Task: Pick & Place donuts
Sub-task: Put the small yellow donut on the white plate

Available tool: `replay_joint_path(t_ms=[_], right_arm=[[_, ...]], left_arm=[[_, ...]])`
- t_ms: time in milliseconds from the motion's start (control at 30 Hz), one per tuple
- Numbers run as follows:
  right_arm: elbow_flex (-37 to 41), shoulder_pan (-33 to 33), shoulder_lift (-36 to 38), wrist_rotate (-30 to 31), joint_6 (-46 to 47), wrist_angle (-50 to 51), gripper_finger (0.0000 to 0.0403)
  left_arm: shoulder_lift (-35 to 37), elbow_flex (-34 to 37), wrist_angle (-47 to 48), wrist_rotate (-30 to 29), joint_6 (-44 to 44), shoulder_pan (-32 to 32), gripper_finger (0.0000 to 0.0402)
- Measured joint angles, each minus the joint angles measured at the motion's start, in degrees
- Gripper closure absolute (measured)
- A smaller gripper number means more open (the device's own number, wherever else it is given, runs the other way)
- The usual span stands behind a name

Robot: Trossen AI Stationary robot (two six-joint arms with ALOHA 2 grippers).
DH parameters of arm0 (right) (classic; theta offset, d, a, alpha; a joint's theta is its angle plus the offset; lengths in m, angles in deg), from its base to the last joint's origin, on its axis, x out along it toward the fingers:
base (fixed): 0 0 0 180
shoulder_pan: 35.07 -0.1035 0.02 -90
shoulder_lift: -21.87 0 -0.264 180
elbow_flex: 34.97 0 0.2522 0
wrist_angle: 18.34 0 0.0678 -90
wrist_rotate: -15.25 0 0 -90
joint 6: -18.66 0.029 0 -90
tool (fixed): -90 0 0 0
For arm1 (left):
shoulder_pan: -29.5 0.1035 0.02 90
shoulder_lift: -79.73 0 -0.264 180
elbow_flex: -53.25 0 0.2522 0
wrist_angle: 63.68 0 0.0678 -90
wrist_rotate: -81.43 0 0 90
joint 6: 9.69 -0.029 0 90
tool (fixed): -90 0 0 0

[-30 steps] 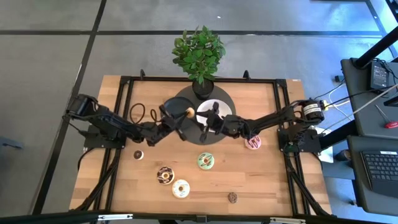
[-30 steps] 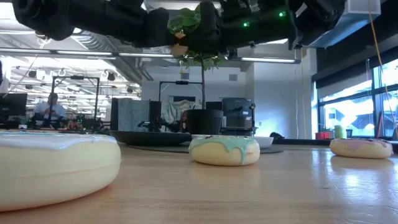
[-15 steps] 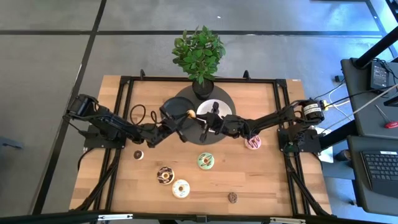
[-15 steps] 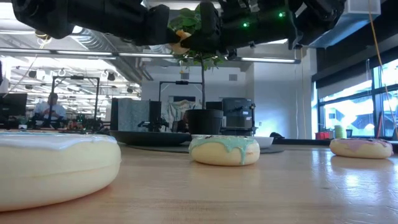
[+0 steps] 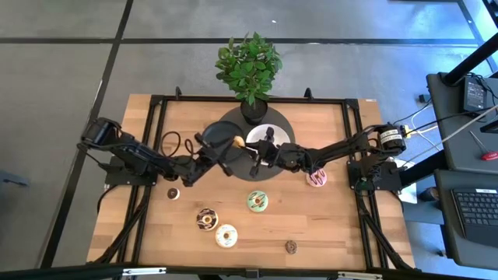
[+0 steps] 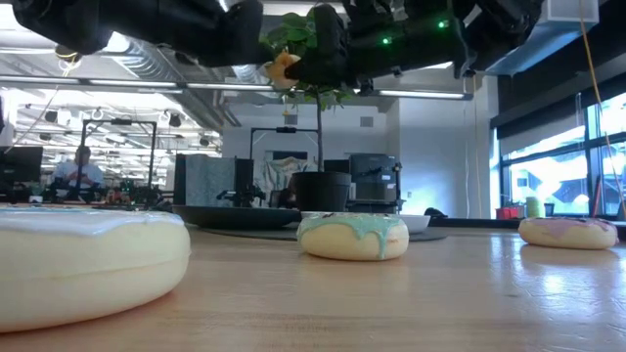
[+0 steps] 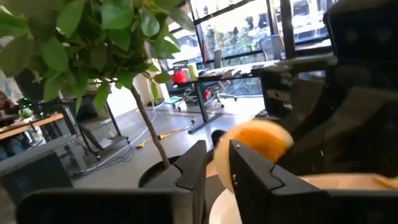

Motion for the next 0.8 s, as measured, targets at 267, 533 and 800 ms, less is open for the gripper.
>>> replay_joint_path(t_ms=[267,533,800], right_arm=[[0.0,2.4,8.9,-7.1,9.7,24.8,0.0378],[0.4,13.9,15.1,-30.7,21.0,48.7,0.0378],[3.9,21.3,10.9,-43.8,23.1,44.0,0.0378]], left_arm=[[4.6,0.0,0.4,-15.9,-0.1,-3.1,0.0293],[6.8,0.0,0.4,-19.5,-2.5,-6.0,0.0286],[7.2,0.0,0.5,-20.0,-2.5,-6.3,0.0292]])
